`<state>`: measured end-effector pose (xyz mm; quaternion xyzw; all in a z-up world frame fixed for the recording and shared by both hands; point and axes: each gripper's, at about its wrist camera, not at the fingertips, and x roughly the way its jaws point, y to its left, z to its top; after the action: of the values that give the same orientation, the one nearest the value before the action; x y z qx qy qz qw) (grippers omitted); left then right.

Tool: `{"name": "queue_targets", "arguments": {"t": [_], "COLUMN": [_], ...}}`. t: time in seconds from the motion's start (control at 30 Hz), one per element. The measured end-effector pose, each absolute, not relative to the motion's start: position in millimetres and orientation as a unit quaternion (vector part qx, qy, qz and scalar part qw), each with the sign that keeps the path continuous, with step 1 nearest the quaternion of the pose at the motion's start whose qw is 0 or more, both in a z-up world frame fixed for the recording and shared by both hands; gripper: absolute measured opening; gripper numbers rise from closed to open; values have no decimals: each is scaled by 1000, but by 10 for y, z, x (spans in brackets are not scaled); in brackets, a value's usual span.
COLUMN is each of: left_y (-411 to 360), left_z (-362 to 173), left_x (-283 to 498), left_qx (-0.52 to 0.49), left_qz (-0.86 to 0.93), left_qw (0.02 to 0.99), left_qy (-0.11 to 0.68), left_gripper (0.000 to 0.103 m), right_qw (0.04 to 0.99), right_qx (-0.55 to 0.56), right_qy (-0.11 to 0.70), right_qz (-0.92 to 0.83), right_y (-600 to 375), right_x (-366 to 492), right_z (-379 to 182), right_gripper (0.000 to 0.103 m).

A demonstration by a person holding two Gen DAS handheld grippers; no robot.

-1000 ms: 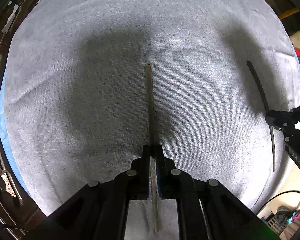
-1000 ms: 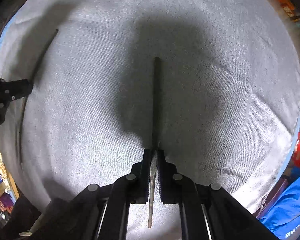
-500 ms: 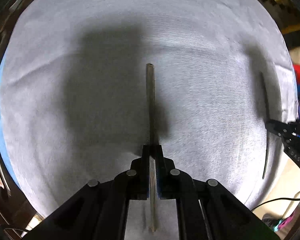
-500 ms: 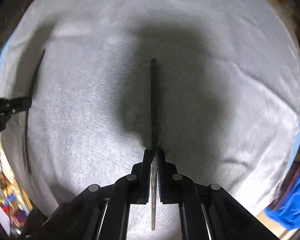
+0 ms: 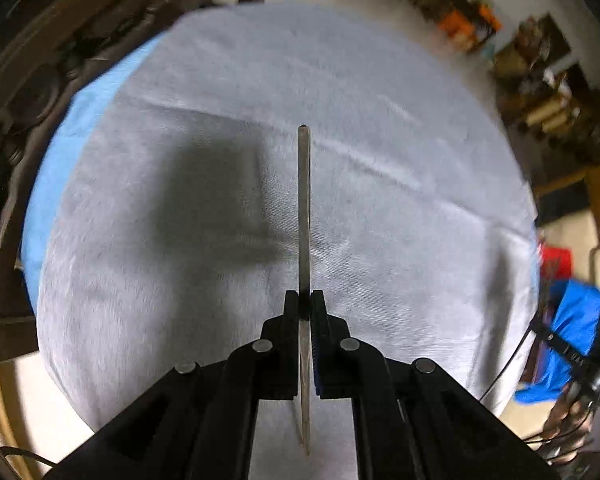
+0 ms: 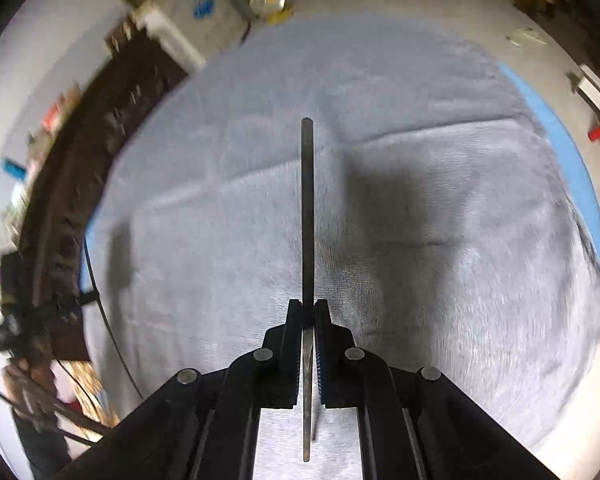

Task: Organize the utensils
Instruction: 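Lift both chopsticks with both tools and carry them over the black holder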

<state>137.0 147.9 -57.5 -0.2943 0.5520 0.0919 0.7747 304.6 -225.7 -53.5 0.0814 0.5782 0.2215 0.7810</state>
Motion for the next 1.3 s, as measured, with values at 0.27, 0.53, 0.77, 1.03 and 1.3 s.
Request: {"name": "queue_targets", "arguments": {"t": [0.27,0.53,0.77,1.03,1.3], "left_y": [1431,1327,1132,1183,971], "left_z": [-225,132,332,332,395], "left_x": [657,217,107,192,319], "left_qx": [-348,-417,-424,-417,-409], "left_qz": [117,111,86,127,109], "left_qw": [810,820,839,848,863], "left_qy": [457,375,329,300,278], "left_gripper": [5,5,5,5,5], "right_qw": [816,832,845,848,858], "right_qx": [188,269,282,275,247], "right_qy": [498,421,380,370,359], "right_qz": [223,239,250,262,274], "right_y": [-2719,-2923,-2804,-2552,-2376], "right_x": [2574,2159,2020,1972,1850], "right_z": [-247,115,296,313,388], "right_gripper": [7,7,7,7,7]}}
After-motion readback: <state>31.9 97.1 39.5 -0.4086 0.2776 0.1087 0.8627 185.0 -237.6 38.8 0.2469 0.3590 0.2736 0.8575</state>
